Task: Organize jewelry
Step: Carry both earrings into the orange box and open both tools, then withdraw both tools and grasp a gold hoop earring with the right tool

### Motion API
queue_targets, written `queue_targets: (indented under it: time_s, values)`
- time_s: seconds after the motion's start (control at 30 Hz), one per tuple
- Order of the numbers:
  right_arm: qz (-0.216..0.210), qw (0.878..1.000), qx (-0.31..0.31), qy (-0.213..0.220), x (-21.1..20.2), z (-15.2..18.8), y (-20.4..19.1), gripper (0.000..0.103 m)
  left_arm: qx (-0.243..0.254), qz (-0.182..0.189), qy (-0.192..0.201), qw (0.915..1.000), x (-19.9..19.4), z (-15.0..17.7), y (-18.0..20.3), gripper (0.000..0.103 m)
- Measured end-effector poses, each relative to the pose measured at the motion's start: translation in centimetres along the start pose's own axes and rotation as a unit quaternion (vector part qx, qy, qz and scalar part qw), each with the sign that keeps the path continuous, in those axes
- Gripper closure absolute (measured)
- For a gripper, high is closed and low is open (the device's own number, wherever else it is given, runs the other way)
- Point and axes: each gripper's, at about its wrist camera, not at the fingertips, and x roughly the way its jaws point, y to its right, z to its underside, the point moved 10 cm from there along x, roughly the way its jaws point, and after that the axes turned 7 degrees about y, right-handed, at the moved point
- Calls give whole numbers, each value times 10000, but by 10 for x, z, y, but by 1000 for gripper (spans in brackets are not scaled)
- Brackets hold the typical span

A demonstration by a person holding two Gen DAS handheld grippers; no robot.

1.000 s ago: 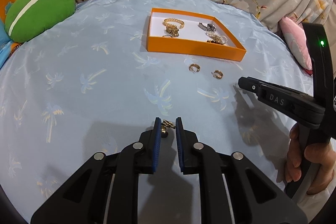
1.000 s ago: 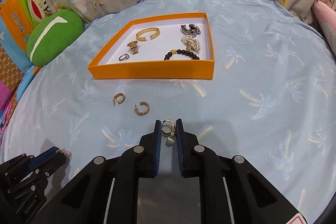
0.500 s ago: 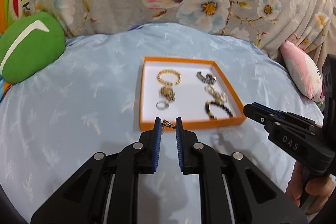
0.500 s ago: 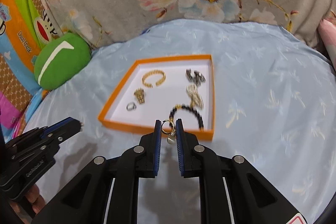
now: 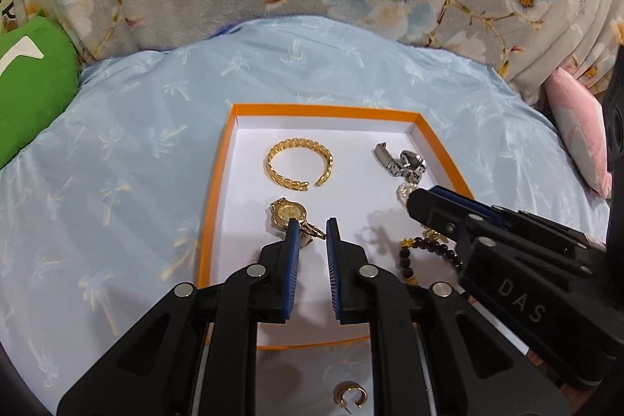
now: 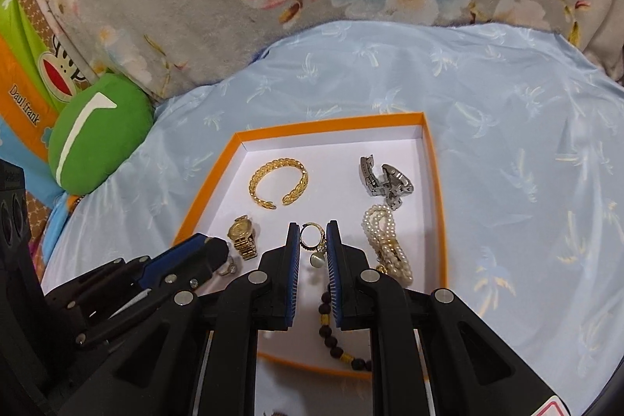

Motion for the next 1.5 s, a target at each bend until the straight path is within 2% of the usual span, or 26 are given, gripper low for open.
queue_targets:
  time_s: [0.23,0.3,0.43,0.63,0.8,0.97,1.1,1.23,1.5]
  values:
    - [26,10000,-43,-66,15,4,1,89,66,-33,-52,10000,10,8,-1,89]
    - [0,10000,-33,-13,13,2,1,89,44,-55,-49,10000,10,8,-2,80]
    - [42,9998,-19,168,2,-6,3,88,-28,-86,94,9999,3,2,-6,74]
    - [15,9988,95,474,-43,-8,12,88,-46,-182,402,9990,-35,-9,-17,73]
    - [79,9987,21,512,-83,22,17,84,56,-359,493,9981,-73,8,-29,67]
    - [139,9991,-285,289,-99,64,4,81,-34,-346,261,9991,-90,45,-33,67]
    - [35,9986,-520,43,-96,91,-15,73,-14,-371,133,9992,-94,70,-30,67]
    - [17,9975,-680,-173,-84,103,-26,73,-11,-435,117,9990,-96,82,-29,67]
    - [98,9956,-800,-486,-66,115,-31,73,-187,-327,23,9993,-93,90,-32,67]
